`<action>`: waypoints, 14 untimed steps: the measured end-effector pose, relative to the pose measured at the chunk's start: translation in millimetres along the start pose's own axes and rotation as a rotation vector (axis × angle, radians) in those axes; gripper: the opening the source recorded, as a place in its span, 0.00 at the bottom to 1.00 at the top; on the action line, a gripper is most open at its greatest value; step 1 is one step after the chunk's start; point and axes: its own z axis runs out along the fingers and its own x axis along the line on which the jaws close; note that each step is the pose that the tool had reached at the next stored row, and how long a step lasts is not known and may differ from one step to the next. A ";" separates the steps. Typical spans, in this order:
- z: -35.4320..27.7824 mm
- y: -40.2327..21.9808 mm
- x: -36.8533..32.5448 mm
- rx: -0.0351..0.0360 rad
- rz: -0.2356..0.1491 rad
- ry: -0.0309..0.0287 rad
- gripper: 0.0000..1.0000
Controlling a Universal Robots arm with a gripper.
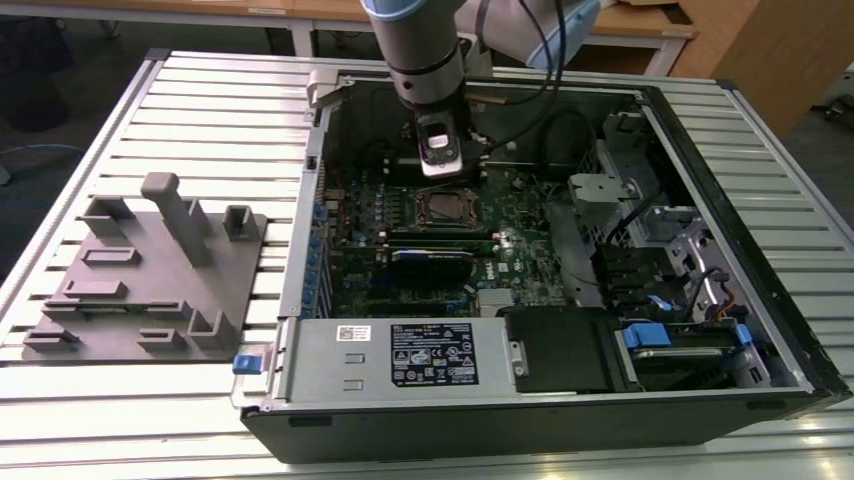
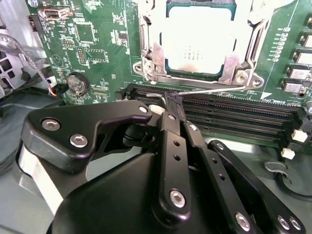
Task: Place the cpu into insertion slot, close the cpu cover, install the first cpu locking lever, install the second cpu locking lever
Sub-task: 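Install the first cpu locking lever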
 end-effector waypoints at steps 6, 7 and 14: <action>3.3 -1.0 0.8 0.0077 -0.003 -0.0054 0.11; 3.4 -1.1 0.9 0.0081 -0.003 -0.0054 0.11; 4.2 -0.4 1.7 0.0080 -0.003 -0.0056 0.11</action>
